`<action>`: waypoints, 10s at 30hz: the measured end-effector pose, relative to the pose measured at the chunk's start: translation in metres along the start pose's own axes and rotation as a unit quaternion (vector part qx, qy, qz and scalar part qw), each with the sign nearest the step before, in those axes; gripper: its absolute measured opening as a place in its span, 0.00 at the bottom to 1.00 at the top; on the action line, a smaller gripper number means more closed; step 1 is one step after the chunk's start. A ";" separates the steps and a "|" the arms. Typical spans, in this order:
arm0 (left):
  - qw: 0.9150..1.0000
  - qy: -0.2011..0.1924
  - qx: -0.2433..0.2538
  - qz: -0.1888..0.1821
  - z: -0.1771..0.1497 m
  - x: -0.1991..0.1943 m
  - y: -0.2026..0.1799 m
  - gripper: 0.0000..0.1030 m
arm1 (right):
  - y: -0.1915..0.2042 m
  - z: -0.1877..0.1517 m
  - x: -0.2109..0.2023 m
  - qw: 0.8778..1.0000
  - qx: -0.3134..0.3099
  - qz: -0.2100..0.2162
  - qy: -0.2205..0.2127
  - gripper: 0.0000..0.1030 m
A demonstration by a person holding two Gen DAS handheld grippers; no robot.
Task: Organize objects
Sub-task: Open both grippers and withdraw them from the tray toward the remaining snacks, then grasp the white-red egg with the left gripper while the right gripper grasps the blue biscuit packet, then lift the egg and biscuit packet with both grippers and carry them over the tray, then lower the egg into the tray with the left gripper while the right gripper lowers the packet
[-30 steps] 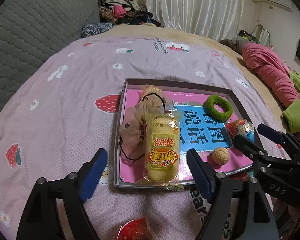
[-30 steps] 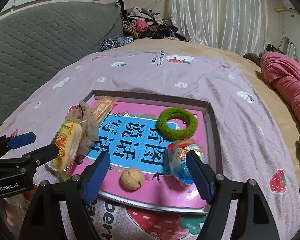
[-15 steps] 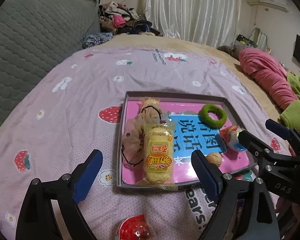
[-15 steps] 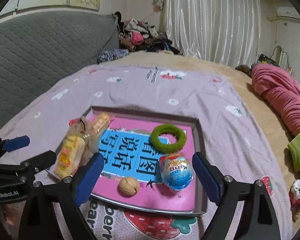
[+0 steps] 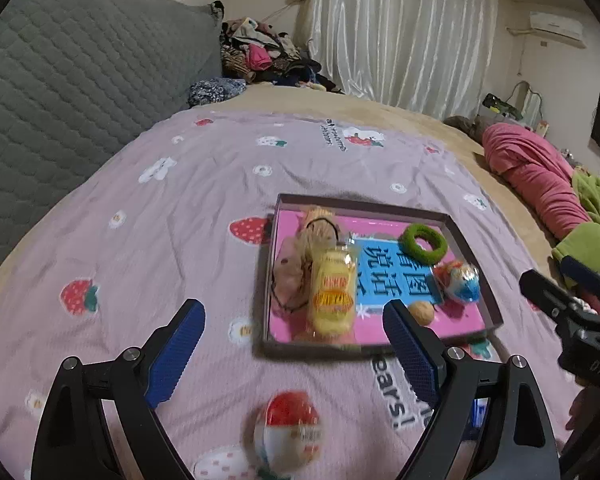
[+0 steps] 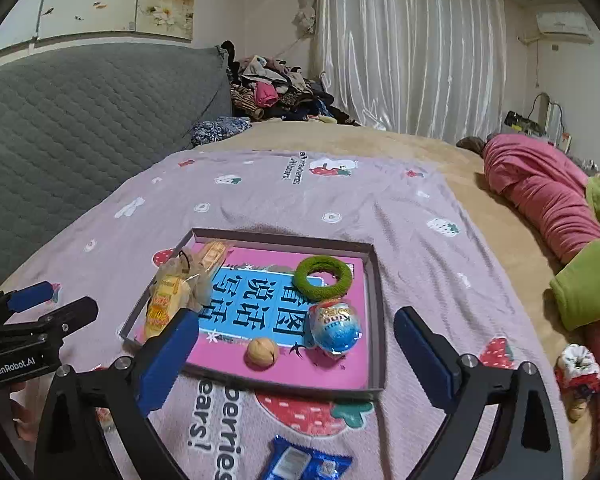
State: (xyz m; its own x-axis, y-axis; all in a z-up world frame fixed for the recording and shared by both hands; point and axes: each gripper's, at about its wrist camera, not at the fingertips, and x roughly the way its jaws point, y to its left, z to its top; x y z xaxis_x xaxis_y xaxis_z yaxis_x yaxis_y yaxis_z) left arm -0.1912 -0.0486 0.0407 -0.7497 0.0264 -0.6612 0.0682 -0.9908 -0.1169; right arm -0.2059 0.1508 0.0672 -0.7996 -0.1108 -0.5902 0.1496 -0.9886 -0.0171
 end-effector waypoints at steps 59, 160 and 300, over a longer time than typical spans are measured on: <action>0.998 0.048 0.041 0.012 -0.123 -0.129 0.005 0.89 | 0.039 -0.100 -0.146 0.999 -0.001 -0.011 0.042 0.99; 0.995 0.096 0.029 -0.027 -0.100 0.027 -0.007 0.50 | 0.020 -0.122 0.003 0.993 0.046 0.046 0.101 0.51; 0.993 0.073 0.068 -0.068 0.012 0.144 -0.088 0.76 | -0.027 0.019 0.142 0.999 0.018 0.016 0.040 0.67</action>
State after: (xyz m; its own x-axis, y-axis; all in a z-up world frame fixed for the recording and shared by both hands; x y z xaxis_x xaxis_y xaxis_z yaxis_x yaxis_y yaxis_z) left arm -0.3134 0.0410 -0.0349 -0.6412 0.1711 -0.7481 -0.1253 -0.9851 -0.1179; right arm -0.3345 0.1595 -0.0009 -0.7454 -0.1351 -0.6528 0.1514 -0.9880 0.0316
